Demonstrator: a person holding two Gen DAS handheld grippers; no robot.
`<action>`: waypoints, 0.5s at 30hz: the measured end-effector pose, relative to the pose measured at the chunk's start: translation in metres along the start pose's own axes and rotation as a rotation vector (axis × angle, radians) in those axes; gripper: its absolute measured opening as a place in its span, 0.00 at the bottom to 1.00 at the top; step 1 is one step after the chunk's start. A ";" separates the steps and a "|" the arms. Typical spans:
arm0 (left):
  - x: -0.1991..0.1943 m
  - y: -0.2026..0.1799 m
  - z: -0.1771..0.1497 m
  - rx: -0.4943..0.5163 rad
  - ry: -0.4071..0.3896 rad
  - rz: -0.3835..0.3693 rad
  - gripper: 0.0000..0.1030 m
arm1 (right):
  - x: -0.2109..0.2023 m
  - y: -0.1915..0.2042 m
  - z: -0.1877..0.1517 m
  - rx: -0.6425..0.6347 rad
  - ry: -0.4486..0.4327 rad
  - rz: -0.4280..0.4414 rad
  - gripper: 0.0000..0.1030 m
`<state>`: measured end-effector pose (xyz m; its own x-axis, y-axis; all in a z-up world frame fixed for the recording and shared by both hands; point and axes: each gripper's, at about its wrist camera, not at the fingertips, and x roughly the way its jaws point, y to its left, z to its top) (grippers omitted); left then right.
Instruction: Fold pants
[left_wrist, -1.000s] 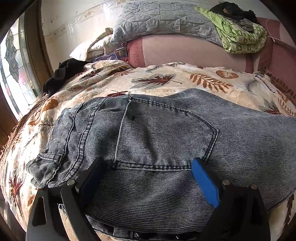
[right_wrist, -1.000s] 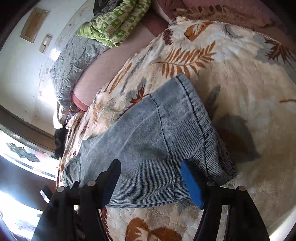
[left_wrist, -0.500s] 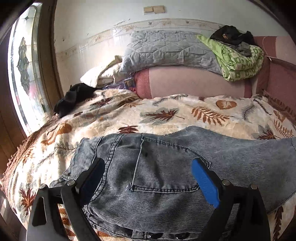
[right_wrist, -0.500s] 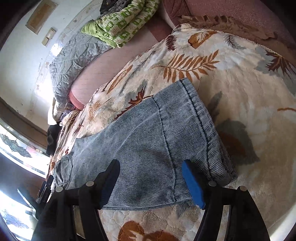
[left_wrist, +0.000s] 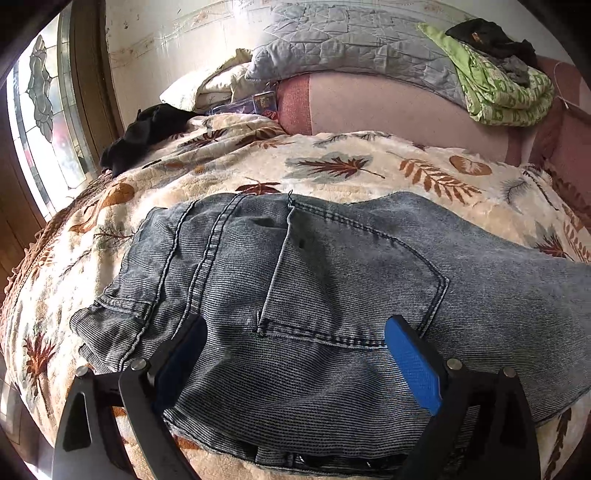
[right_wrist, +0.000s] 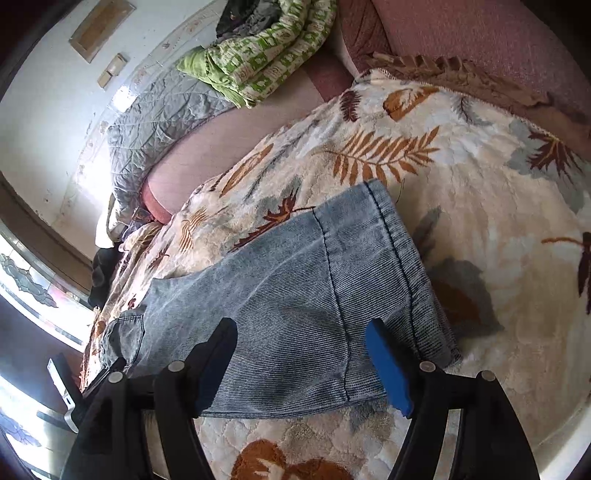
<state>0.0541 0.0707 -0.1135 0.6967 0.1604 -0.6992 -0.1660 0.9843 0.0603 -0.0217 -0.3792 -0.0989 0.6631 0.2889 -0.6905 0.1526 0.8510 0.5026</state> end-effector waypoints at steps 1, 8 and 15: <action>-0.002 -0.001 0.000 -0.004 -0.007 -0.007 0.94 | -0.004 0.001 -0.004 0.003 0.000 0.008 0.73; 0.010 -0.015 -0.006 0.060 0.052 0.015 0.94 | 0.005 -0.009 -0.014 0.045 0.085 0.005 0.73; 0.003 -0.008 -0.003 0.024 0.030 -0.016 0.94 | -0.022 0.003 -0.009 0.019 -0.010 0.002 0.73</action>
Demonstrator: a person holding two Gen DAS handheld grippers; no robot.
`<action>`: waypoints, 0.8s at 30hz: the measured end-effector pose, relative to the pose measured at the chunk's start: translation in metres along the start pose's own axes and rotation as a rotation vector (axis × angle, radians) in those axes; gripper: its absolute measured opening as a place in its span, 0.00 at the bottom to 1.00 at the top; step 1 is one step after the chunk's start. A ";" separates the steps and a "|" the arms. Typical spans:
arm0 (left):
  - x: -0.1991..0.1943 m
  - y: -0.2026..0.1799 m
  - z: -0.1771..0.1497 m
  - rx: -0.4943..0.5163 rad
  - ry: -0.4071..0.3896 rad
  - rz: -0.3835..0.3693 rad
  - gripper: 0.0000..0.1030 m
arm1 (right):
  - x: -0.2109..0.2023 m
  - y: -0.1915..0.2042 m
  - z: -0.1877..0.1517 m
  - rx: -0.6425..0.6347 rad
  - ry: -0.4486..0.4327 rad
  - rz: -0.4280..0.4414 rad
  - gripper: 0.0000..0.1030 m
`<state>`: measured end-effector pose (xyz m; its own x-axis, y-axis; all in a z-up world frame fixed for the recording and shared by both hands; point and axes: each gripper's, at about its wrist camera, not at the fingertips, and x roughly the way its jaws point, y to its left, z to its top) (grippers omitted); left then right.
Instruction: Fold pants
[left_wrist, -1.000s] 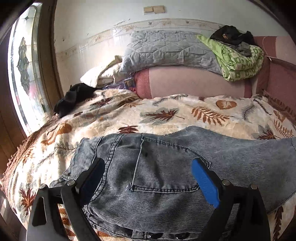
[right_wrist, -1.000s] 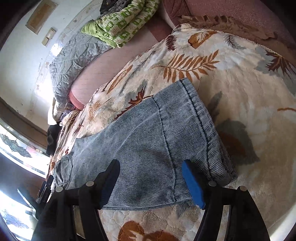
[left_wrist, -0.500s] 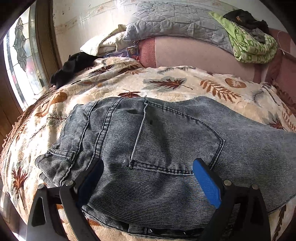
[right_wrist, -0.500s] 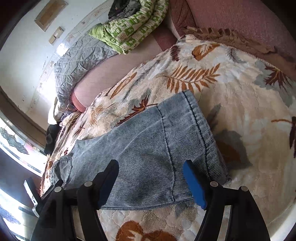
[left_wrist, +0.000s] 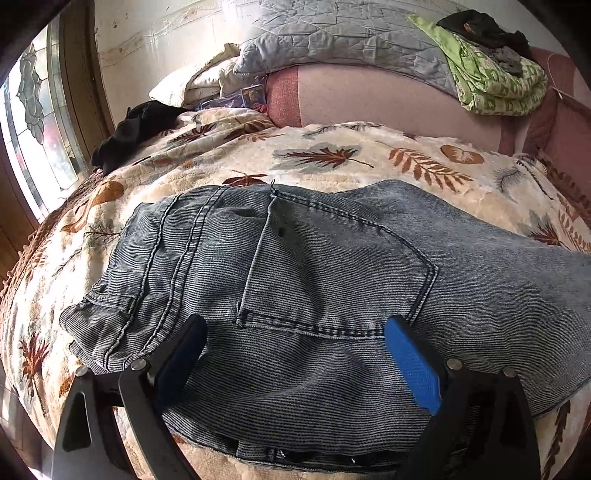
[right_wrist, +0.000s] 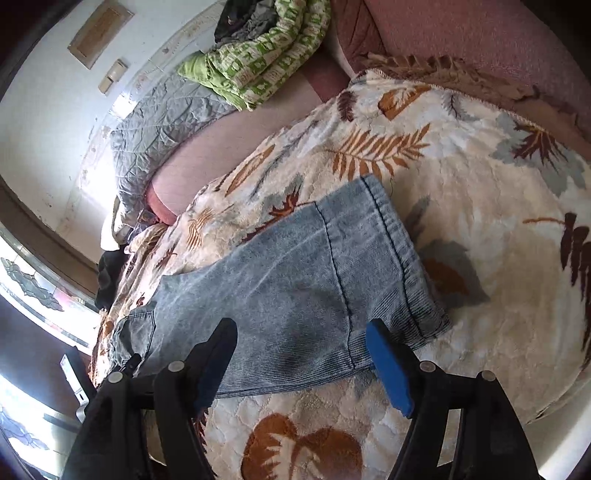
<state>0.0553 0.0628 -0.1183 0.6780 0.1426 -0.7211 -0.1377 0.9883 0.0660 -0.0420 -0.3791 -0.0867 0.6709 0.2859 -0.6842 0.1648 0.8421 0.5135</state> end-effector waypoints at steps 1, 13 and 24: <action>-0.001 0.000 0.001 -0.005 -0.006 -0.007 0.94 | -0.003 0.002 0.000 -0.004 -0.007 0.004 0.73; -0.018 -0.009 0.005 0.016 -0.076 -0.086 0.94 | -0.003 -0.026 -0.005 0.101 -0.009 0.047 0.73; -0.021 -0.018 0.002 0.044 -0.087 -0.105 0.94 | -0.008 -0.068 -0.015 0.362 0.023 0.149 0.73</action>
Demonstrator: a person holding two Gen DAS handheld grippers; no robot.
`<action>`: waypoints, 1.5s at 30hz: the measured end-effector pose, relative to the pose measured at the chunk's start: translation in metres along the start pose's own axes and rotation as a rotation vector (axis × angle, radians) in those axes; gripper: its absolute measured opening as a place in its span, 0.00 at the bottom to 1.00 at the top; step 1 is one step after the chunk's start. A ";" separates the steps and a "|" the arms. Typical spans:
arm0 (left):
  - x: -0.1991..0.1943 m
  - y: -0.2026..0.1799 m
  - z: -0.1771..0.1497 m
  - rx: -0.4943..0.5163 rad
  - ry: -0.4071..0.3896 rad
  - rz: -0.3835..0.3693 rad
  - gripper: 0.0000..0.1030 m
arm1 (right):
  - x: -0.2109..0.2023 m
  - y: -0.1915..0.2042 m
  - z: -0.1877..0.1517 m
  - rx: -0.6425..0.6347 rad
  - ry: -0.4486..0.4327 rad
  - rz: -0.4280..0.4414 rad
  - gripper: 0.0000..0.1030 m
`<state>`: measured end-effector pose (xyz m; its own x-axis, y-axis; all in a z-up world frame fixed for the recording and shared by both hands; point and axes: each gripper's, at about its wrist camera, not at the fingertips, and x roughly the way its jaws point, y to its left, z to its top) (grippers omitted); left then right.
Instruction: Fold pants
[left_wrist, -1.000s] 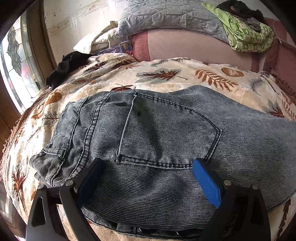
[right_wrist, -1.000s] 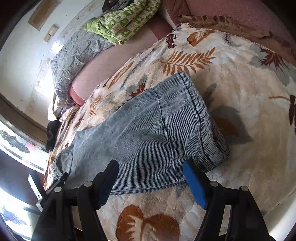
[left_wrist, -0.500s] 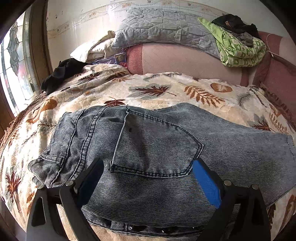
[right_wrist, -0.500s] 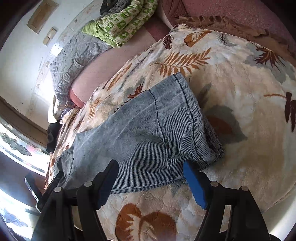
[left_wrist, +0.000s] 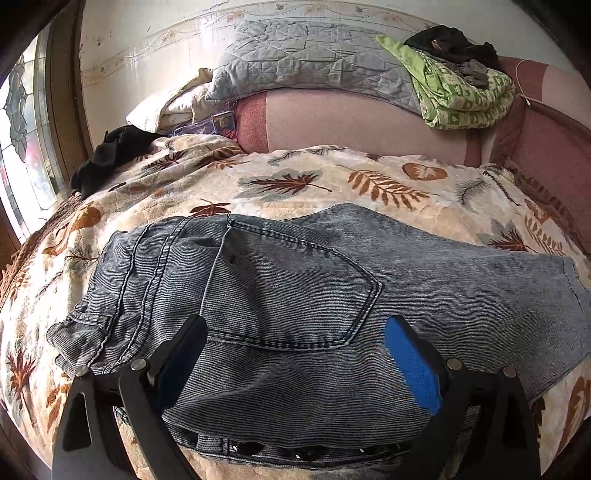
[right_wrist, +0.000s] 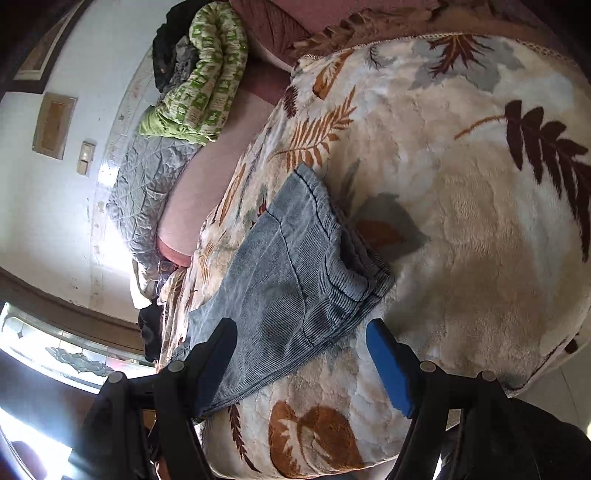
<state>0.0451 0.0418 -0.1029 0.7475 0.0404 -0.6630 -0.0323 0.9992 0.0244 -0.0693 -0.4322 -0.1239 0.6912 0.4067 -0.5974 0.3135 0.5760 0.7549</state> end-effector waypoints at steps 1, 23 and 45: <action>0.000 0.000 0.000 -0.001 -0.001 -0.001 0.94 | 0.001 0.000 0.002 0.005 -0.004 -0.003 0.73; 0.005 -0.001 0.001 -0.028 0.005 -0.036 0.94 | 0.016 -0.010 0.023 0.112 -0.020 -0.102 0.67; -0.006 -0.159 0.000 0.073 0.128 -0.256 0.94 | 0.018 -0.009 0.022 -0.002 -0.022 -0.151 0.29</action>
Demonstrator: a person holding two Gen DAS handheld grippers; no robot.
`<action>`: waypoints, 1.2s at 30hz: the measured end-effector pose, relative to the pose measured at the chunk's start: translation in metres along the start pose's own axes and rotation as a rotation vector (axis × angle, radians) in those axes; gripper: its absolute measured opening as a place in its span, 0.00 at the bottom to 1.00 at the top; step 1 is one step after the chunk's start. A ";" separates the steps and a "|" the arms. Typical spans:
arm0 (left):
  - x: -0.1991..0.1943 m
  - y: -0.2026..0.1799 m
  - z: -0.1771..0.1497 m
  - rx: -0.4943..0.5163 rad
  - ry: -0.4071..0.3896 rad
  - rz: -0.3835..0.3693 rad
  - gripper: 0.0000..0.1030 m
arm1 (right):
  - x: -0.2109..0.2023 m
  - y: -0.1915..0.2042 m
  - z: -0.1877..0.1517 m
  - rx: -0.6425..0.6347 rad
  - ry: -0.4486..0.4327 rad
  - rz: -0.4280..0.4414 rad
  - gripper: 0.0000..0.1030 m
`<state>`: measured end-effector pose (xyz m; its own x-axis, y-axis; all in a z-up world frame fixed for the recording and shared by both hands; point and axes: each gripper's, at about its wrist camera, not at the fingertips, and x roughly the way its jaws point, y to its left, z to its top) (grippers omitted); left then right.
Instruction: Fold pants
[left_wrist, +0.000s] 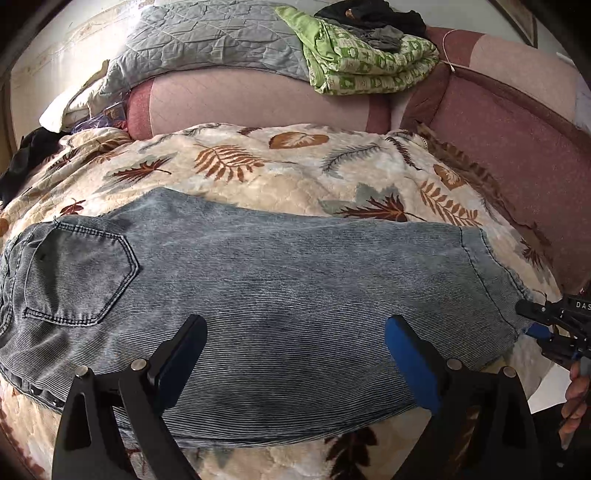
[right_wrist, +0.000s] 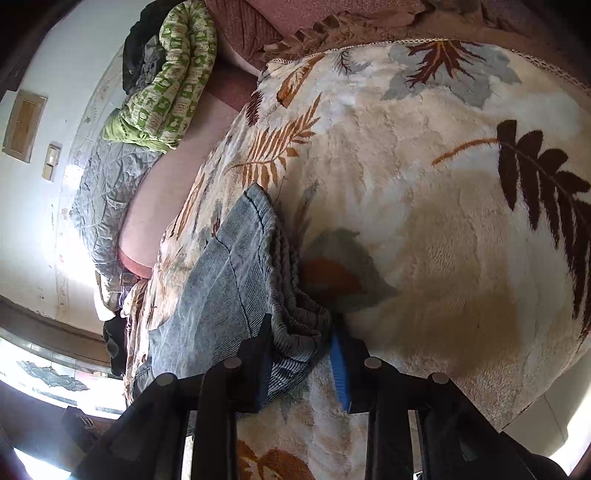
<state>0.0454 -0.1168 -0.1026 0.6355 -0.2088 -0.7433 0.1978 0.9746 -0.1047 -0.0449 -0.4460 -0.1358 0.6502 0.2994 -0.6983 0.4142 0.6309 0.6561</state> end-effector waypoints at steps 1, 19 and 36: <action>0.007 -0.003 -0.002 0.014 0.026 0.030 0.94 | 0.000 0.001 0.000 -0.009 -0.001 -0.004 0.29; 0.027 -0.021 -0.016 0.094 0.111 0.149 0.96 | -0.001 0.018 0.001 -0.091 -0.008 -0.052 0.29; -0.048 0.084 -0.015 -0.248 -0.005 0.066 0.94 | 0.010 0.248 -0.054 -0.635 0.035 0.099 0.28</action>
<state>0.0198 -0.0238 -0.0858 0.6451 -0.1438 -0.7505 -0.0331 0.9760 -0.2154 0.0299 -0.2480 0.0040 0.6403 0.3946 -0.6590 -0.1117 0.8967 0.4284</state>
